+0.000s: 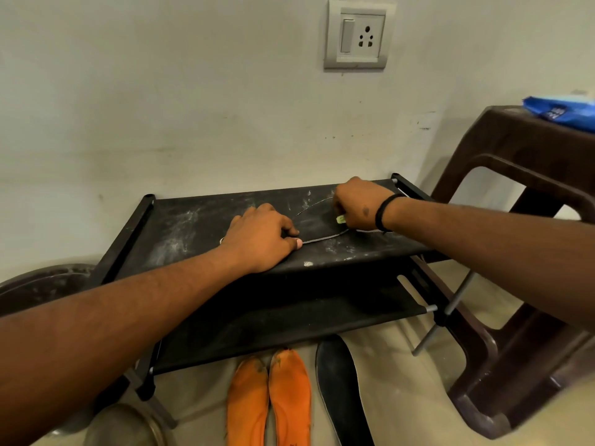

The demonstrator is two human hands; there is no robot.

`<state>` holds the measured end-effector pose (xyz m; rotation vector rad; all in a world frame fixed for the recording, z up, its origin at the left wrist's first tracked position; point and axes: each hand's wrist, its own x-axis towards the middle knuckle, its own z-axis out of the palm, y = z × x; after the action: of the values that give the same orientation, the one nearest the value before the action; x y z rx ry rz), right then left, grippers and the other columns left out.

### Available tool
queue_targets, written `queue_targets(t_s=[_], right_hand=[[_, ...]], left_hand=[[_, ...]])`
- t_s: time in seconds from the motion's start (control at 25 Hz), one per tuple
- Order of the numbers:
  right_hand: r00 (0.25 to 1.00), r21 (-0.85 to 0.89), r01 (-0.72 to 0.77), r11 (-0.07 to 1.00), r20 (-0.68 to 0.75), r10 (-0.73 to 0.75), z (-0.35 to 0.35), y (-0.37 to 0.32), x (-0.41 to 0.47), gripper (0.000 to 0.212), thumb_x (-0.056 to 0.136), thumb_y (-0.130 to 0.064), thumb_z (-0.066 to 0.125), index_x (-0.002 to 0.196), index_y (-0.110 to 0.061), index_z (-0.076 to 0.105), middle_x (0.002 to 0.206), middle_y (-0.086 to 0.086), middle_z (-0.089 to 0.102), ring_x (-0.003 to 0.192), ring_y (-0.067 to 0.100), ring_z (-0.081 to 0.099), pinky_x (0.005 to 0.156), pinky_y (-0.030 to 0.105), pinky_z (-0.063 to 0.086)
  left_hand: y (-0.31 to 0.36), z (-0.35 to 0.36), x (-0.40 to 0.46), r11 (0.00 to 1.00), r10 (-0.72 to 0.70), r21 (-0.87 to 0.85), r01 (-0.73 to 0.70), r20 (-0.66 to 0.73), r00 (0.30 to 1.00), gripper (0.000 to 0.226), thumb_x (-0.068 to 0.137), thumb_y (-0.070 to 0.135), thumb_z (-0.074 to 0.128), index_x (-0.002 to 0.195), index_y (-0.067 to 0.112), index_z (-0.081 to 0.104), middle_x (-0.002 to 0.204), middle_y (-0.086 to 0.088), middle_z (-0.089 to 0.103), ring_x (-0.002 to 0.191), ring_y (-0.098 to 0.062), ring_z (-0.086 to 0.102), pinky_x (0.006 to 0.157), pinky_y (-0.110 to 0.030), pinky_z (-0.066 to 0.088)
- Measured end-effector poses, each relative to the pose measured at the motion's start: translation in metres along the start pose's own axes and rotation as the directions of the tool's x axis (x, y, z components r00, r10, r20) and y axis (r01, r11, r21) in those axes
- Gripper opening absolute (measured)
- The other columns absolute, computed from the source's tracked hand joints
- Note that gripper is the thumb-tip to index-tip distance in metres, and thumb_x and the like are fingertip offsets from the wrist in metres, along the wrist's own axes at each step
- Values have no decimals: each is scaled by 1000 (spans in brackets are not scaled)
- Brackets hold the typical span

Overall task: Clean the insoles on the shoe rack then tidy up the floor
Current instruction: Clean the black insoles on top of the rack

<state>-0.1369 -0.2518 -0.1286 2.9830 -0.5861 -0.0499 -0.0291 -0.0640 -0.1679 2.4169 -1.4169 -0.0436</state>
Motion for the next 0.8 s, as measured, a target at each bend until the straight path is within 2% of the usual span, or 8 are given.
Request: queue_targets(t_s=[0.16, 0.28, 0.4, 0.48, 0.56, 0.68, 0.76, 0.8], right_hand=[[996, 159, 86, 984, 11, -89, 5, -17, -12, 15, 86, -10, 60, 93, -7, 72, 89, 9, 71, 83, 24, 65, 79, 36, 55], [985, 116, 163, 980, 30, -167, 10, -34, -18, 18, 91, -16, 58, 81, -6, 68, 74, 8, 64, 70, 23, 60, 67, 33, 50], [997, 85, 74, 994, -32, -72, 13, -18, 0, 14, 92, -17, 60, 88, -6, 67, 86, 12, 67, 78, 27, 62, 73, 35, 53], [995, 67, -2, 998, -103, 9, 12, -6, 9, 6, 90, -15, 60, 89, -9, 63, 94, 15, 65, 82, 30, 61, 71, 34, 51], [989, 90, -55, 994, -132, 66, 12, -6, 12, 5, 89, -12, 60, 84, -13, 59, 93, 15, 63, 83, 31, 61, 68, 30, 48], [996, 139, -24, 990, -81, 36, 14, -23, 7, 18, 85, -6, 59, 70, -12, 51, 82, 13, 60, 76, 29, 59, 66, 32, 50], [998, 177, 42, 983, -53, -33, 16, -34, -2, 7, 82, -3, 58, 80, -6, 64, 88, 14, 67, 79, 28, 63, 75, 38, 57], [996, 199, 77, 977, -55, -68, 16, -36, -5, 14, 82, -2, 58, 88, -4, 70, 91, 13, 71, 84, 27, 66, 80, 39, 57]], left_hand=[[-3, 1, 1, 1000, -2, 13, 2, 4, 1000, 30, 89, 55, 63, 113, 39, 71, 125, 1, 56, 123, -23, 50, 106, -50, 40], [-3, 1, 2, 1000, -2, 30, 1, 13, 1000, 30, 89, 56, 63, 111, 38, 71, 124, 0, 56, 123, -24, 50, 104, -50, 41], [-2, 1, 3, 1000, -3, 29, 3, 16, 1000, 30, 90, 55, 62, 114, 40, 70, 125, 1, 56, 123, -24, 51, 105, -52, 41], [-3, 1, 3, 1000, -4, 11, 4, 4, 1000, 29, 90, 55, 63, 113, 41, 71, 124, 1, 57, 121, -24, 52, 104, -52, 42], [-4, 2, 4, 1000, -1, 4, 1, 3, 1000, 28, 89, 55, 64, 112, 41, 71, 124, 2, 59, 120, -23, 53, 103, -52, 43], [-8, 4, 6, 1000, 1, 11, -1, 12, 1000, 29, 88, 58, 63, 110, 42, 72, 121, 4, 61, 120, -23, 53, 101, -53, 44], [-10, 5, 7, 1000, 4, 17, -4, 10, 1000, 22, 87, 59, 63, 100, 43, 72, 115, 5, 61, 117, -23, 54, 99, -54, 45], [-10, 6, 7, 1000, 7, 21, -7, 10, 1000, 15, 87, 58, 63, 90, 45, 69, 110, 5, 60, 115, -23, 55, 98, -54, 46]])
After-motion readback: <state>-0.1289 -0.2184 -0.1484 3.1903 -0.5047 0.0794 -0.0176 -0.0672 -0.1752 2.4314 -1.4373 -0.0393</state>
